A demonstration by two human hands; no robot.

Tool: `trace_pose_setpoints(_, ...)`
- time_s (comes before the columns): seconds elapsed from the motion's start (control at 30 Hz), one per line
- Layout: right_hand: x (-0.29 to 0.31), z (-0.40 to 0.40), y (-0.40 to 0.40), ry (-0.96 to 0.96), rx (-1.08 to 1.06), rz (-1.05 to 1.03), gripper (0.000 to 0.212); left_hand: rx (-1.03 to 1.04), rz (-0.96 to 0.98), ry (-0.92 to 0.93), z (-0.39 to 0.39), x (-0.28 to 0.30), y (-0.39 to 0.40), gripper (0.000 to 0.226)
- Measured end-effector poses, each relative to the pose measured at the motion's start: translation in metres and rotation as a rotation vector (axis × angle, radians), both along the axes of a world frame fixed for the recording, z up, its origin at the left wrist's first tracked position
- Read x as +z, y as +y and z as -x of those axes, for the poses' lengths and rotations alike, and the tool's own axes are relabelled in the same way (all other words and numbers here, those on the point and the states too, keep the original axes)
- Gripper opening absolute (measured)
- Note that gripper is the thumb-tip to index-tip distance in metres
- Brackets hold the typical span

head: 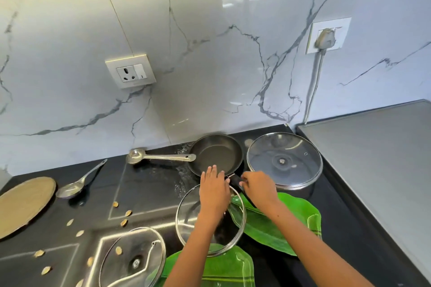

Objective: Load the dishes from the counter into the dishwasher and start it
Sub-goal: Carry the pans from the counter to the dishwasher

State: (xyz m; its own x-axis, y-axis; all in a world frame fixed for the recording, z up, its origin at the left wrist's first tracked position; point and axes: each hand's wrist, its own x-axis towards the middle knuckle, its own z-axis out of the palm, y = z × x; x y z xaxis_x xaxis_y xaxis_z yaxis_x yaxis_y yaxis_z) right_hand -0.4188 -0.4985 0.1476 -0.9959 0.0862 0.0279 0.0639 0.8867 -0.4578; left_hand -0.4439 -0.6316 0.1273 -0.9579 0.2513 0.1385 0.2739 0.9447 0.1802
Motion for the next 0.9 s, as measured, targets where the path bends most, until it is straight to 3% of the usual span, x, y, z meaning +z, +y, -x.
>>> trace_pose_setpoints(0.07, -0.001, 0.004, 0.002, 0.032, -0.050, 0.000, 0.020, 0.010, 0.012, 0.006, 0.005, -0.001, 0.009, 0.021)
trace_pose_setpoints(0.13, -0.001, 0.006, 0.011, 0.089, -0.126, 0.021, 0.020, -0.001, 0.052, -0.060, 0.005, 0.002, 0.031, 0.029)
trace_pose_setpoints(0.3, 0.002, 0.007, 0.042, 0.115, -0.204, 0.008, 0.019, 0.158, 0.440, -0.350, 0.007, 0.003, 0.085, 0.057)
trace_pose_setpoints(0.53, 0.011, -0.004, 0.066, 0.207, -0.190, 0.025, 0.016, 0.371, 0.314, -0.347, 0.013, -0.006, 0.088, 0.050)
trace_pose_setpoints(0.67, 0.011, -0.009, 0.070, 0.257, -0.183, 0.077, 0.013, 0.385, 0.184, -0.347, 0.018, 0.008, 0.080, 0.043)
trace_pose_setpoints(0.9, 0.016, -0.024, 0.076, 0.264, -0.172, 0.105, 0.013, 0.369, 0.130, -0.276, 0.002, 0.030, 0.072, 0.038)
